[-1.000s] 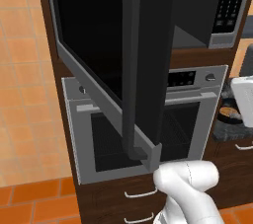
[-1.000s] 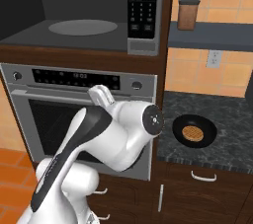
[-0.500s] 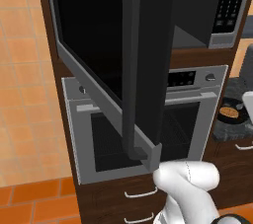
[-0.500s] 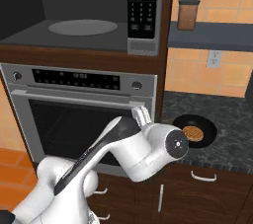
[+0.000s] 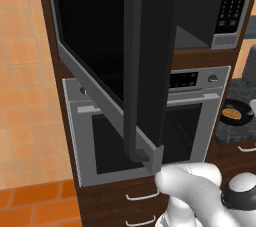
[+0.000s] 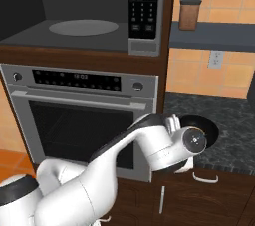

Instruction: Open the microwave, place the bowl with waffle inside the microwave, then close the microwave door and turn it on.

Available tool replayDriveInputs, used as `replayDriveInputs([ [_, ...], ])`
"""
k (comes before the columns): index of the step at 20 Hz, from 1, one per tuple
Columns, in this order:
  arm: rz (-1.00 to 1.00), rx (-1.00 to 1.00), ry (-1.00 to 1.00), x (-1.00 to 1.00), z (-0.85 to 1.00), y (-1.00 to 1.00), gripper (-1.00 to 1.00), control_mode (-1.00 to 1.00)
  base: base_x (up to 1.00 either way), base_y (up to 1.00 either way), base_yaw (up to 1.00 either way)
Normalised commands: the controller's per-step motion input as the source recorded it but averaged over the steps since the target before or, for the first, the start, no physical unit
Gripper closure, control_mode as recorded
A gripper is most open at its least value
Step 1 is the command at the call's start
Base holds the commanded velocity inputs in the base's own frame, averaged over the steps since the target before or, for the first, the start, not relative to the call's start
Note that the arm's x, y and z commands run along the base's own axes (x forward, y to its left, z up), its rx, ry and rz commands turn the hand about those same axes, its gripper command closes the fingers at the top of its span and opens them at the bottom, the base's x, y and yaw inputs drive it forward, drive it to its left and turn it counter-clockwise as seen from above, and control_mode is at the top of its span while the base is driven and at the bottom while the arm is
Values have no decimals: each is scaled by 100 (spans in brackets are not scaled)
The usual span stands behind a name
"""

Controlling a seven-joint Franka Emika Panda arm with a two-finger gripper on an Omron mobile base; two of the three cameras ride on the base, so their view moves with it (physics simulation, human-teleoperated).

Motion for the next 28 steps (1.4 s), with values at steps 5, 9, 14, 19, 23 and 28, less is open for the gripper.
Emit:
replayDriveInputs([
  [5, -8, 2, 14, 27, -23, -68, -100, -100, 0, 0, 0],
  [9, -7, 0, 11, 27, -27, -42, -100, -100, 0, 0, 0],
  [14, -6, 0, 18, 50, -35, -27, -100, -100, 0, 0, 0],
  [19, -2, 7, 13, 67, -37, -28, -100, -100, 0, 0, 0],
  [23, -1, 12, 8, 48, -39, -45, -100, -100, 0, 0, 0],
  [28, 0, 18, 1, 32, -26, -42, -100, -100, 0, 0, 0],
])
